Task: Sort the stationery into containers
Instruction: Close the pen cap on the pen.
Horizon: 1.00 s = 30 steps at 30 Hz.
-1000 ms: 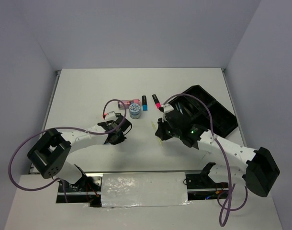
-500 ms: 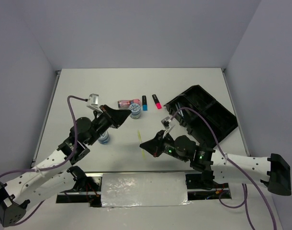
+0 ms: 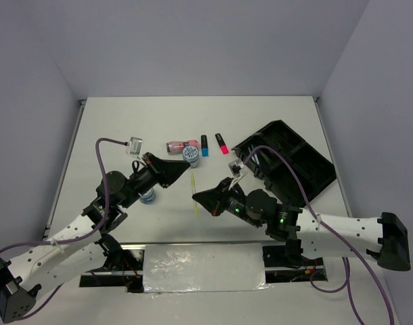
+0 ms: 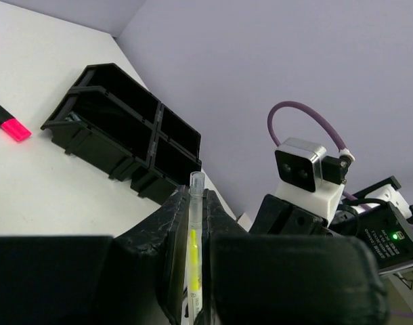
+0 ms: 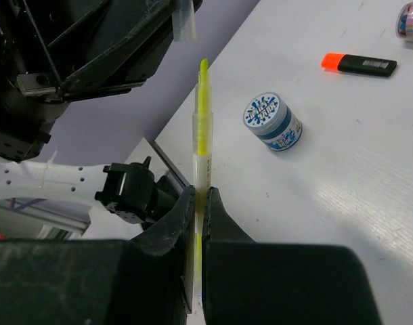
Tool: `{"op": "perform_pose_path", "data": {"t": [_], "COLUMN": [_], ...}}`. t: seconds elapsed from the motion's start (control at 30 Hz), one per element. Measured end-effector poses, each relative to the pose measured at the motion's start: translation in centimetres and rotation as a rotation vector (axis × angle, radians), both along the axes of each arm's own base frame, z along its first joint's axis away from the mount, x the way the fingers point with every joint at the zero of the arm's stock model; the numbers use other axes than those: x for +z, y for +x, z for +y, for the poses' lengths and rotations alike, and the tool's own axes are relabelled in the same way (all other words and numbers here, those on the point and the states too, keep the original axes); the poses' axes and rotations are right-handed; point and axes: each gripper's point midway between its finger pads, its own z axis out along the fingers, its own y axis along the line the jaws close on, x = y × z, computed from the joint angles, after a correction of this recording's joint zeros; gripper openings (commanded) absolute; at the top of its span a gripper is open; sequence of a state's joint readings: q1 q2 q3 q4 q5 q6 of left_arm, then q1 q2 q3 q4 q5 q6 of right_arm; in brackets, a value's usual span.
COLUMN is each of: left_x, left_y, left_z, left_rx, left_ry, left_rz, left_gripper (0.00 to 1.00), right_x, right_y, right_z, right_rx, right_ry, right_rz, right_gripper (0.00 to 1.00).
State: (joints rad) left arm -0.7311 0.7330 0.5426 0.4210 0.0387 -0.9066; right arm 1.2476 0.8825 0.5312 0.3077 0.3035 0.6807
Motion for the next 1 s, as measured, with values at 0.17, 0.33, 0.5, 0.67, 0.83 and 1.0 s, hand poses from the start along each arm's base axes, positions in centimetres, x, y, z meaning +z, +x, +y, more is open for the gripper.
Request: {"op": "perform_pose_path", "data": {"t": [0.17, 0.33, 0.5, 0.67, 0.83, 1.0], "left_x": [0.0, -0.4, -0.7, -0.6, -0.6, -0.2], "left_y": [-0.2, -0.2, -0.2, -0.3, -0.6, -0.8], "left_z": [-0.2, -0.5, -0.7, -0.8, -1.0, -1.0], "left_rx": [-0.018, -0.028, -0.038, -0.047, -0.065, -0.071], "left_ry": [0.008, 0.017, 0.026, 0.024, 0.026, 0.017], "left_rz": [-0.012, -0.005, 0.001, -0.003, -0.006, -0.018], "left_gripper": [0.0, 0.0, 0.0, 0.0, 0.0, 0.0], "right_x": [-0.2, 0.4, 0.6, 0.6, 1.3, 2.1], "right_y": [0.1, 0.1, 0.2, 0.4, 0.9, 1.5], "right_z": [0.1, 0.2, 0.2, 0.2, 0.1, 0.2], "right_rx": [0.0, 0.001, -0.003, -0.012, -0.039, -0.053], "right_ry": [-0.014, -0.012, -0.012, -0.018, -0.03, -0.066], "right_rz": [-0.006, -0.019, -0.022, -0.024, -0.043, -0.082], "right_gripper": [0.0, 0.0, 0.0, 0.0, 0.0, 0.0]}}
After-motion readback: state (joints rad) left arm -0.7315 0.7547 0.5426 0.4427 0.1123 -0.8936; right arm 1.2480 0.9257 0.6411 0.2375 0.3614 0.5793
